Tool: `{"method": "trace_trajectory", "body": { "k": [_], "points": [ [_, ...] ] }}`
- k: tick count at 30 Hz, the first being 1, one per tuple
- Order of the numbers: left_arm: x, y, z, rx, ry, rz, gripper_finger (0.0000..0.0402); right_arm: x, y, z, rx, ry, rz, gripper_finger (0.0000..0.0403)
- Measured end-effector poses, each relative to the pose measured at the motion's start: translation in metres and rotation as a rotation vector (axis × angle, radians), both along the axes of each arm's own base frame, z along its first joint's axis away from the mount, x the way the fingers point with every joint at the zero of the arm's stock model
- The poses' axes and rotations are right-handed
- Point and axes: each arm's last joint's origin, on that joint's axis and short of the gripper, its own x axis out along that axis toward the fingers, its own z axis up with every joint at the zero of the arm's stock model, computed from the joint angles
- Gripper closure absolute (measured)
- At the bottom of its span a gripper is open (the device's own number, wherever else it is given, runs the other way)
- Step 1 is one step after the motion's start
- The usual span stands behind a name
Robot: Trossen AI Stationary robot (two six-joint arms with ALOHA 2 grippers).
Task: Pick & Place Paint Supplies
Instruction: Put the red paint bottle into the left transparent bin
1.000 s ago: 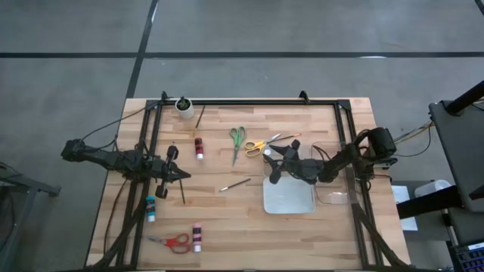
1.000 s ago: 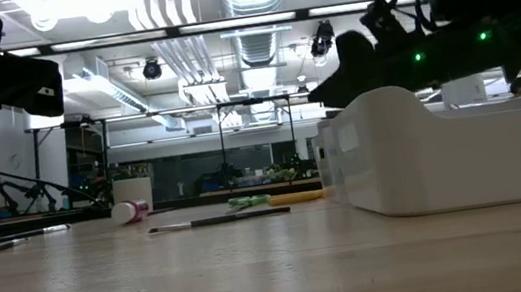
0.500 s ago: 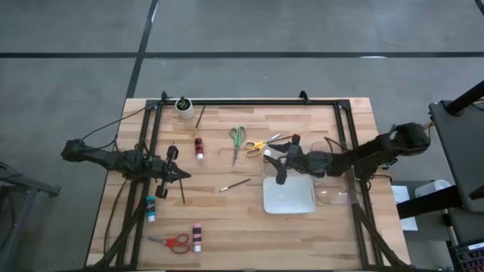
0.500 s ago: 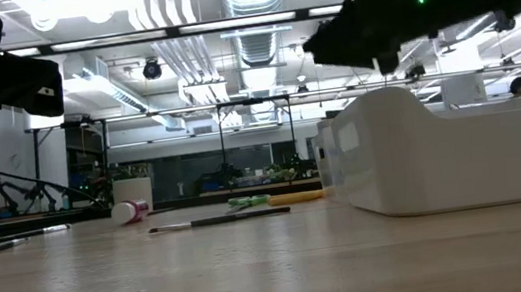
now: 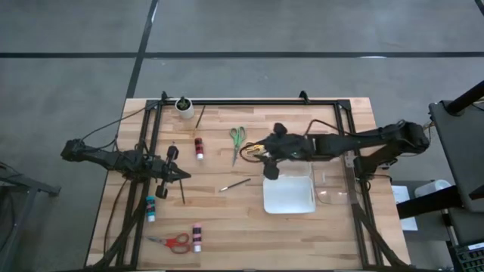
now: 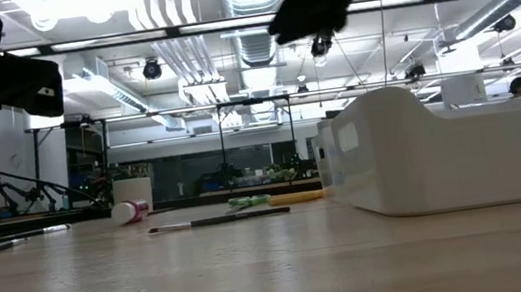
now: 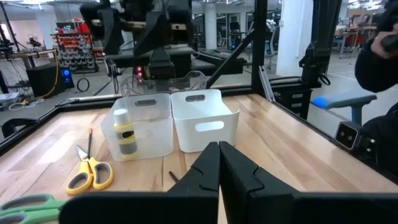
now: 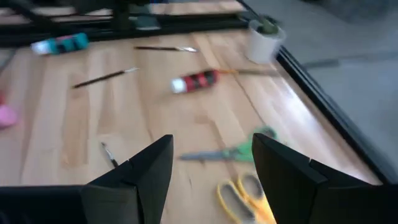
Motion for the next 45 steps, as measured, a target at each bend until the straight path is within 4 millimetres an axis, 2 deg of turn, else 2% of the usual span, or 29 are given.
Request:
{"method": "trace_trajectory", "body": {
  "k": [4, 7, 14, 21, 29, 39, 42, 45],
  "points": [
    [0.001, 0.0, -0.001, 0.003, 0.01, 0.0, 0.0398, 0.021, 0.0, 0.008, 0.02, 0.004, 0.105, 0.0186],
    [0.001, 0.0, -0.001, 0.002, 0.011, 0.0, 0.0398, 0.034, -0.005, 0.011, 0.022, 0.022, 0.091, 0.0186],
    [0.001, 0.0, -0.001, 0.004, 0.017, 0.0, 0.0398, 0.047, -0.012, 0.008, 0.052, 0.045, 0.05, 0.0186],
    [0.001, 0.0, -0.002, 0.006, 0.024, 0.0, 0.0398, 0.04, -0.012, 0.013, 0.066, 0.156, 0.038, 0.0186],
    [0.002, 0.0, -0.003, 0.008, 0.031, 0.0, 0.0398, 0.035, -0.024, 0.031, 0.059, 0.149, -0.059, 0.0186],
    [0.002, 0.0, -0.003, 0.008, 0.031, 0.0, 0.0398, 0.034, -0.024, 0.027, -0.022, 0.21, 0.0, 0.0186],
    [0.002, 0.0, -0.003, 0.008, 0.031, 0.0, 0.0398, 0.036, -0.024, 0.031, -0.043, 0.166, 0.013, 0.0186],
    [0.002, 0.0, -0.003, 0.008, 0.031, 0.0, 0.0398, 0.032, -0.033, 0.043, -0.084, 0.095, -0.027, 0.0186]
  ]
}}
